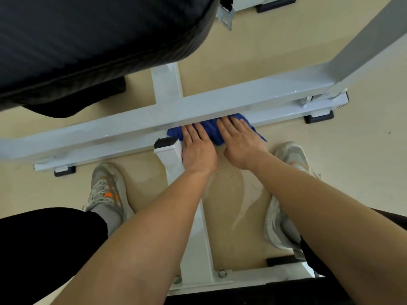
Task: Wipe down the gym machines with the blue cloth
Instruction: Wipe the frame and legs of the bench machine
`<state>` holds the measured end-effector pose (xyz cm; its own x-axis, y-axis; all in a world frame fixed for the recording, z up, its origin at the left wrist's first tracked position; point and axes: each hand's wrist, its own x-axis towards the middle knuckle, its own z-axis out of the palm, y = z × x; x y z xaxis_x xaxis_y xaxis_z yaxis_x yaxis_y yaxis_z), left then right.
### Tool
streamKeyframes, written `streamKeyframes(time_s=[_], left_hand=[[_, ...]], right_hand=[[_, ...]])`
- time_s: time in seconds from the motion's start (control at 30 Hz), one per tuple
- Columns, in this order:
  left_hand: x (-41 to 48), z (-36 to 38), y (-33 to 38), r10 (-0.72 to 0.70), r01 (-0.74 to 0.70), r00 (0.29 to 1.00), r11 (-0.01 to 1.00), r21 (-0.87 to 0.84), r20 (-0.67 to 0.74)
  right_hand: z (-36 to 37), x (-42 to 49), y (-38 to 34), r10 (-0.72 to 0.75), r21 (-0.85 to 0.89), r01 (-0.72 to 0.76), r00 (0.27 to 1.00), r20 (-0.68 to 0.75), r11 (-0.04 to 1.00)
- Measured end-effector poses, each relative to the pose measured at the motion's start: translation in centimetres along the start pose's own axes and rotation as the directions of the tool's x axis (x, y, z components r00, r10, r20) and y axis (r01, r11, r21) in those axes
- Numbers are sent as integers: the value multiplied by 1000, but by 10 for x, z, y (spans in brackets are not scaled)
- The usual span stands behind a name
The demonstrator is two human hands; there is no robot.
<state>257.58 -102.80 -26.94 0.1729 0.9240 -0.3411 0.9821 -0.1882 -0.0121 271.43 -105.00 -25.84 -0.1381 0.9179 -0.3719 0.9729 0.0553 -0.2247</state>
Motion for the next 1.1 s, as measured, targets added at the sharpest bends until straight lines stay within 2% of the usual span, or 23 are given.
streamKeyframes(time_s=[0.07,0.13,0.33,0.47,0.53,0.7,0.87,0.93,1.03,1.1], left_hand=[[3,1,-1,12,-12,1000,999,48,-1],[2,3,-3,111,-110,994,989,95,-3],[13,-11,47,416,-416,909,908,58,6],[23,-12,69,528,-527,849,848,47,8],[22,-11,49,520,-520,854,854,34,-7],[4,-2,-18,420,-423,904,906,-21,-77],[13,-2,-13,364,-370,923,929,-25,-128],[15,0,-8,381,-391,910,920,-31,-165],[16,3,8,485,-510,852,854,-103,-196],[16,-3,18,465,-507,857,838,-202,-220]], right_hand=[[-1,2,0,-73,-31,74,997,16,997],[-2,-5,18,-60,-59,60,998,12,996],[-10,-40,95,210,-17,-210,978,-11,977],[-6,-43,106,360,60,-359,933,-18,932],[-5,-37,95,376,106,-372,926,-20,922],[-1,-19,39,206,79,-203,978,-28,976],[1,-16,38,113,46,-111,992,-50,993],[2,-21,47,129,23,-128,990,-54,991],[2,-28,44,253,174,-240,966,-55,955],[3,-27,34,269,281,-246,962,-47,928]])
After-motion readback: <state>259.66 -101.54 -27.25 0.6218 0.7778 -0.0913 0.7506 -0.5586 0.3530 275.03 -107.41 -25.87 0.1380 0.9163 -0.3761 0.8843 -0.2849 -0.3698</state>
